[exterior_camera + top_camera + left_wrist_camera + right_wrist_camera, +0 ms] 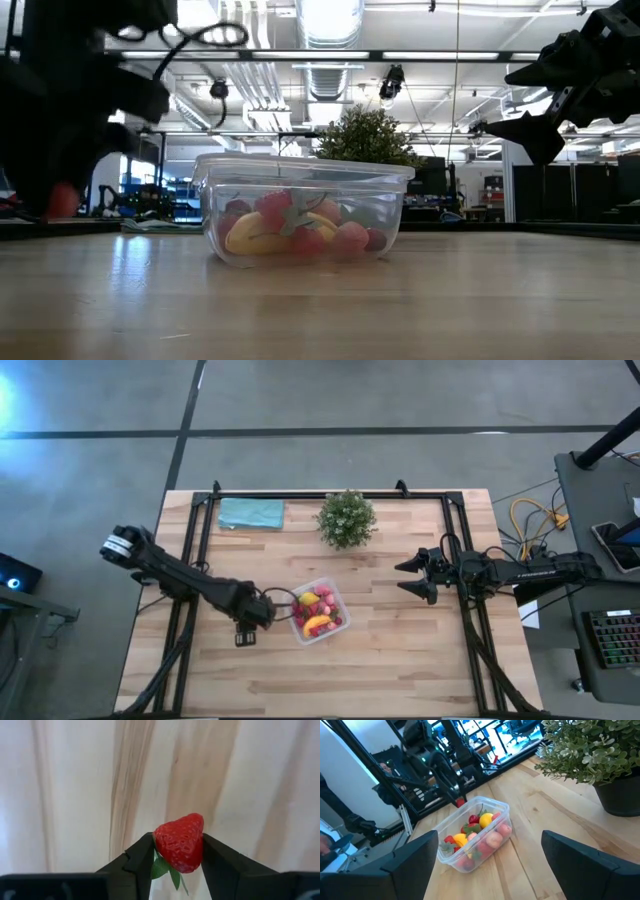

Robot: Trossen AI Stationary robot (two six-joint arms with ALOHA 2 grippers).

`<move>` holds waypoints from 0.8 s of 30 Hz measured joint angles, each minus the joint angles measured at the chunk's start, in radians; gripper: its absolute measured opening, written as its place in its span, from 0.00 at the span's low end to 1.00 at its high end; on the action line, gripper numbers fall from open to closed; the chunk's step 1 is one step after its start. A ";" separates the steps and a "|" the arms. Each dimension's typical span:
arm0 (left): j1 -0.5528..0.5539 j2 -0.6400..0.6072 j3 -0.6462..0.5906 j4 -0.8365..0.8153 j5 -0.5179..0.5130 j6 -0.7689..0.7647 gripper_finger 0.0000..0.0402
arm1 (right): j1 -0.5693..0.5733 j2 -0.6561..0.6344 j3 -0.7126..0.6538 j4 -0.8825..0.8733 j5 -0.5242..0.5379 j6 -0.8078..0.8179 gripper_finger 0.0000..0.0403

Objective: Pick and placing Produce into tupperware
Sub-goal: Put the red strawberry into the transparent bin

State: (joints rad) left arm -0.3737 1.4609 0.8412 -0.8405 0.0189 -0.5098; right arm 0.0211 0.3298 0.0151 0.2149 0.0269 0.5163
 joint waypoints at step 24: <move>0.134 0.077 0.561 -0.252 -0.126 0.042 0.31 | 0.000 0.000 0.000 0.000 0.000 0.000 0.86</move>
State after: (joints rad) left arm -0.2392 1.5377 1.4017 -1.0929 -0.1074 -0.4677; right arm 0.0208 0.3298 0.0151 0.2150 0.0269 0.5163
